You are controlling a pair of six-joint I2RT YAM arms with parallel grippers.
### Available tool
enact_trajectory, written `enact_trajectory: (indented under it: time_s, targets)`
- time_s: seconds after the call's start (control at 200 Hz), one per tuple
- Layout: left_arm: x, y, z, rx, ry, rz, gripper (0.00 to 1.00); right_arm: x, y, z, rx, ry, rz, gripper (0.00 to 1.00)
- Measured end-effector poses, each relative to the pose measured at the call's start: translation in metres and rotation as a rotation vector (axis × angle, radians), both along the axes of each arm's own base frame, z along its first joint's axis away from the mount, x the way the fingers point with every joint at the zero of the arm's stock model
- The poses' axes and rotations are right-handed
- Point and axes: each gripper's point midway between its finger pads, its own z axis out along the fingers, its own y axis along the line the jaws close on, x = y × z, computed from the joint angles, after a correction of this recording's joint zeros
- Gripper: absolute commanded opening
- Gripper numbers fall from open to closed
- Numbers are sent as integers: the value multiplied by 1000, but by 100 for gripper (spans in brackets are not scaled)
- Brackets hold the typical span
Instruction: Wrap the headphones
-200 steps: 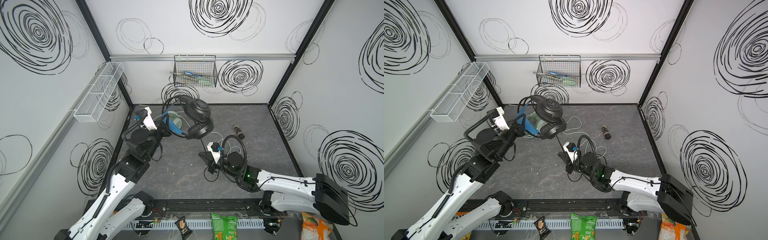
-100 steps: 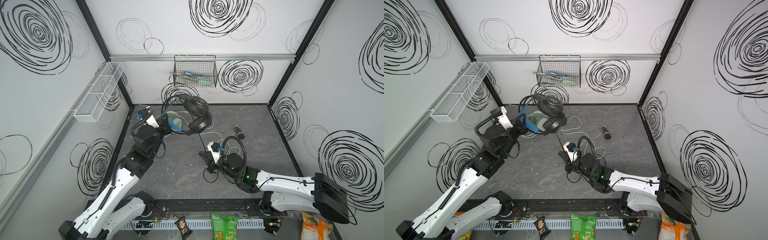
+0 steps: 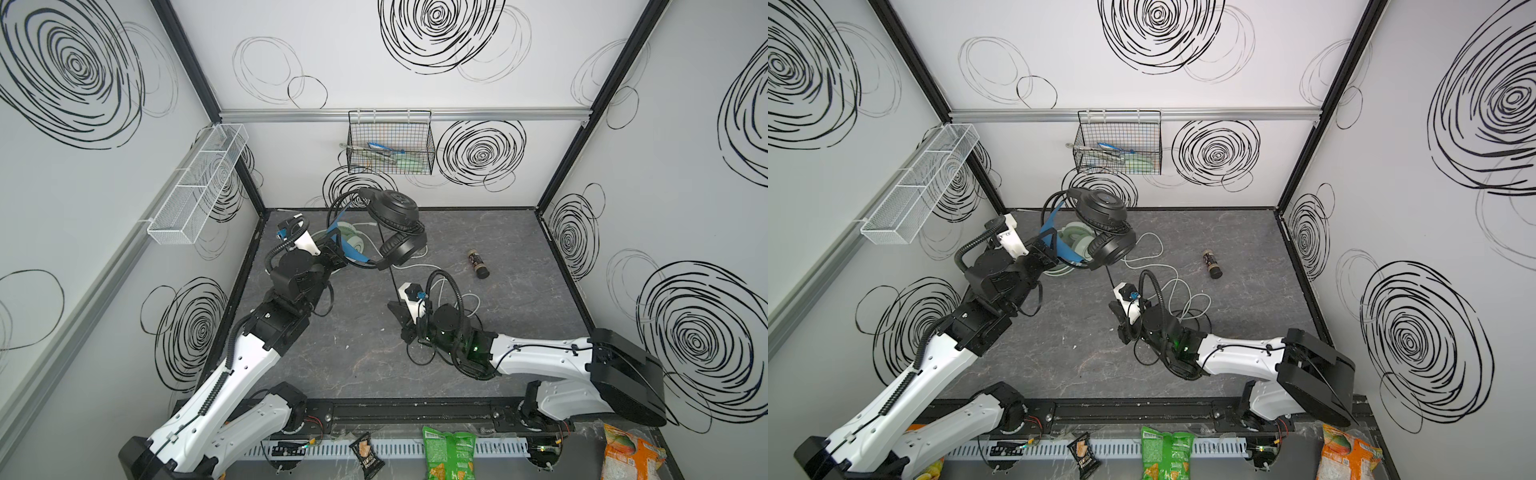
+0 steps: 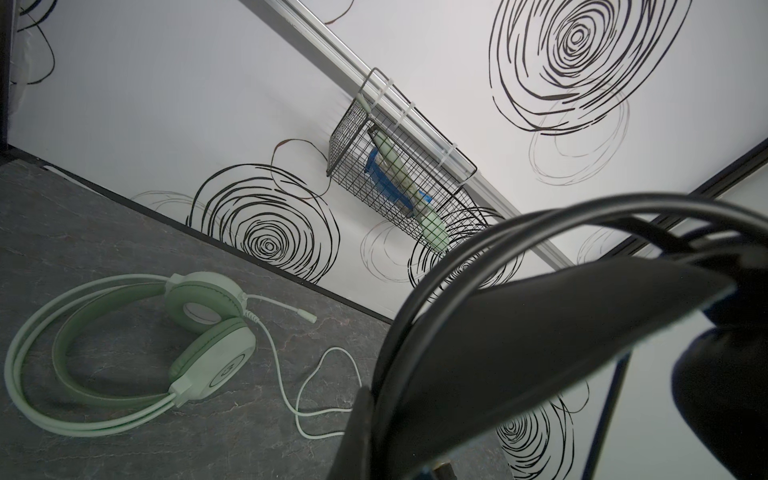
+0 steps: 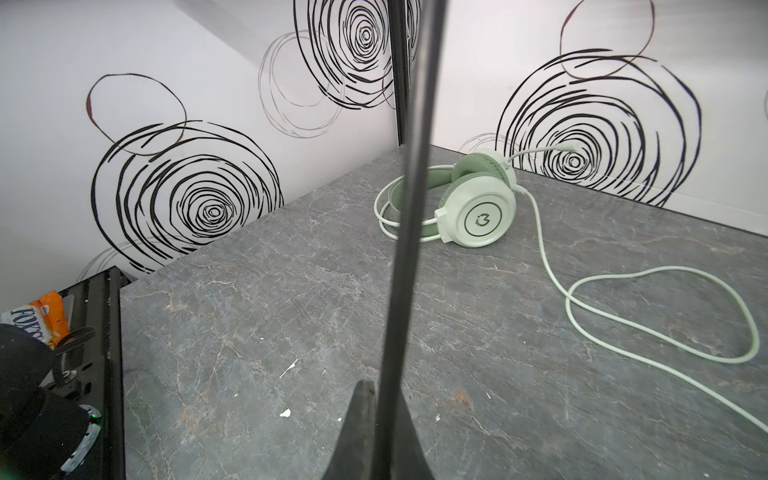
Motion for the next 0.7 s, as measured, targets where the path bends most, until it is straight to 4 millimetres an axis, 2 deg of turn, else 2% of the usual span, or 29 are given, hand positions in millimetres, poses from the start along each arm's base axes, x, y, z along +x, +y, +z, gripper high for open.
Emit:
enact_trajectory:
  time_s: [0.19,0.33,0.53,0.7]
  targets:
    - [3,-2,-5,-3,14,11,0,-10,9,3,5,-5,22,0]
    - [4,1,-8,57,7,62,0,-20,17,7,7,-8,47,0]
    - [6,12,-17,261,-19,187,0,-30,20,2,-21,-8,60,0]
    - [9,9,-26,483,-41,260,0,-32,17,-2,-56,-13,52,0]
